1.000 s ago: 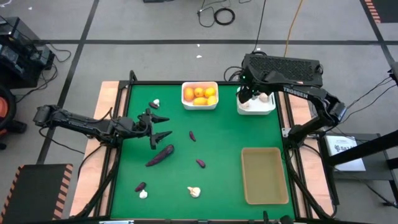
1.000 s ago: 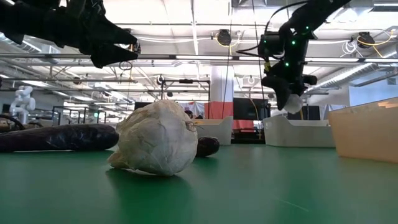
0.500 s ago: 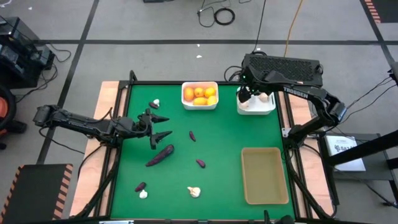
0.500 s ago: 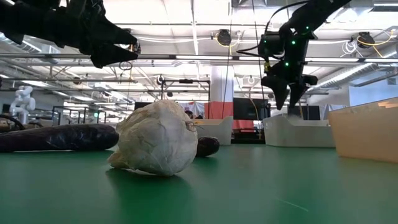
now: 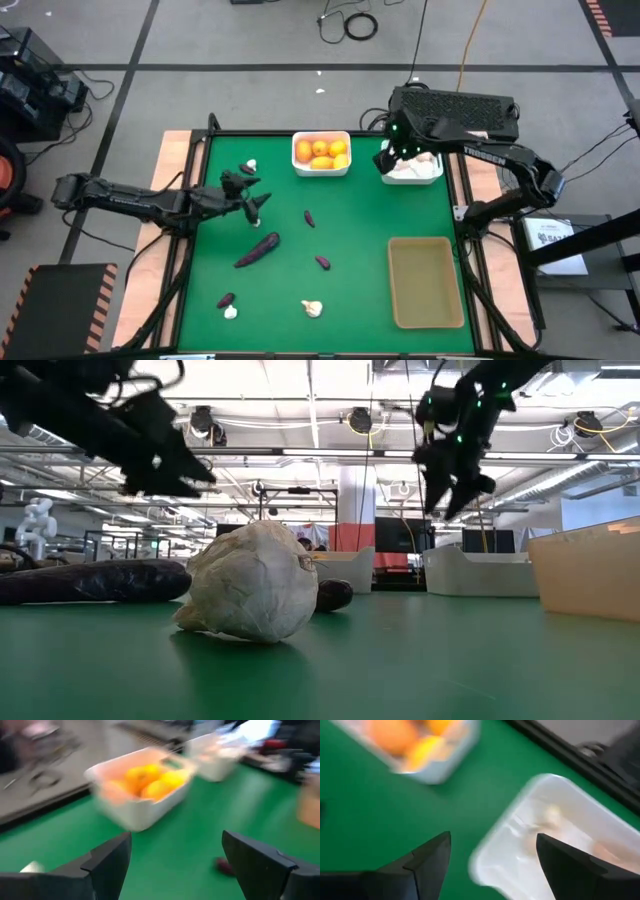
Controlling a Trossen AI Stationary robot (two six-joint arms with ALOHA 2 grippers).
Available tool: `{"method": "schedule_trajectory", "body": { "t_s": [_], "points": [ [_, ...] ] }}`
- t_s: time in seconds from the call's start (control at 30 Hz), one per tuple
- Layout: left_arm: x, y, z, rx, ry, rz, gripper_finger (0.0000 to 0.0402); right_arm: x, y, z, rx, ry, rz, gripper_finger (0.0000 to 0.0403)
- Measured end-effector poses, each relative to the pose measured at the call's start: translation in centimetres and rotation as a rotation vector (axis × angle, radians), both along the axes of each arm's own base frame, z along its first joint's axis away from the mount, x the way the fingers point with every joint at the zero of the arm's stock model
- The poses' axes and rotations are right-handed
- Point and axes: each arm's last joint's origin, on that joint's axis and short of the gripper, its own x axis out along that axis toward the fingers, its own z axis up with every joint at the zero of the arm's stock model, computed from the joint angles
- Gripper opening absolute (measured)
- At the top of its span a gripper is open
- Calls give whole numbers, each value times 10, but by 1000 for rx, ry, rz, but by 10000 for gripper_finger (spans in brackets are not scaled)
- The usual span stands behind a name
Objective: Sort produce into baskets
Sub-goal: Put the garlic into the right white bin
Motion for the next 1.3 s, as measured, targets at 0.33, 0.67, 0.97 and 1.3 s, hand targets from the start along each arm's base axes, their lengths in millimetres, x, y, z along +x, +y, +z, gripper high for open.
{"method": "schedule_trajectory", "body": {
  "t_s": [0.33, 0.67, 0.97, 1.3],
  "points": [
    [-8, 56, 32, -198, 168, 250, 317, 49, 88, 21, -83, -217, 344, 283],
    [-4, 127, -2, -356, 443, 325, 317, 94, 202, 10, -253, -377, 649, 283],
    [10, 161, -31, -421, 567, 337, 317, 100, 258, -5, -316, -411, 772, 281],
    [16, 167, -45, -431, 600, 358, 316, 101, 270, -15, -313, -388, 795, 274]
  ]
}}
